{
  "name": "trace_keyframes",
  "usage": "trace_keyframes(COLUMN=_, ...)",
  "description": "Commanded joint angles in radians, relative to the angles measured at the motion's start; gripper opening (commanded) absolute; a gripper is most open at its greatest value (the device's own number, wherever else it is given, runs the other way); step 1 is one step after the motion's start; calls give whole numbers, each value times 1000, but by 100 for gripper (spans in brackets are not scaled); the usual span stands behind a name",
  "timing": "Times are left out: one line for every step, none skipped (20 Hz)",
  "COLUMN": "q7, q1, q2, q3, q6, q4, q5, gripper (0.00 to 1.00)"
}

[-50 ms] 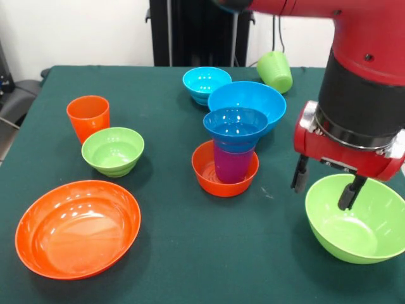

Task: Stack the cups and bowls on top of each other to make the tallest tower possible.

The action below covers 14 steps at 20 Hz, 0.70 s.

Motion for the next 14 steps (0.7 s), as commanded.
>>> trace_keyframes(q7=78, q1=2, q2=29, q3=17, q6=-78, q4=137, q5=-20, gripper=100)
trace_keyframes(q7=76, q1=2, q2=26, q3=16, q6=-85, q4=148, q5=-17, gripper=100)
trace_keyframes(q7=74, q1=2, q2=26, q3=15, q6=-86, q4=148, q5=-14, gripper=100)
trace_keyframes(q7=71, q1=2, q2=24, q3=15, q6=-85, q4=154, q5=-10, gripper=100)
trace_keyframes(q7=67, q1=3, q2=21, q3=15, q6=-84, q4=159, q5=-5, gripper=100)
trace_keyframes(q7=66, q1=4, q2=11, q3=13, q6=-96, q4=183, q5=0, gripper=100)
trace_keyframes(q7=65, q1=5, q2=11, q3=12, q6=-97, q4=185, q5=4, gripper=100)
trace_keyframes(q7=65, q1=7, q2=5, q3=13, q6=-108, q4=202, q5=8, gripper=100)
trace_keyframes(q7=63, q1=7, q2=5, q3=14, q6=-106, q4=204, q5=13, gripper=100)
trace_keyframes(q7=59, q1=7, q2=-1, q3=17, q6=-114, q4=220, q5=19, gripper=100)
trace_keyframes(q7=56, q1=6, q2=-7, q3=20, q6=-122, q4=235, q5=26, gripper=100)
trace_keyframes(q7=50, q1=5, q2=-14, q3=24, q6=-133, q4=253, q5=33, gripper=100)
trace_keyframes(q7=44, q1=3, q2=-16, q3=30, q6=-138, q4=261, q5=41, gripper=100)
trace_keyframes(q7=39, q1=2, q2=-17, q3=32, q6=-141, q4=265, q5=45, gripper=100)
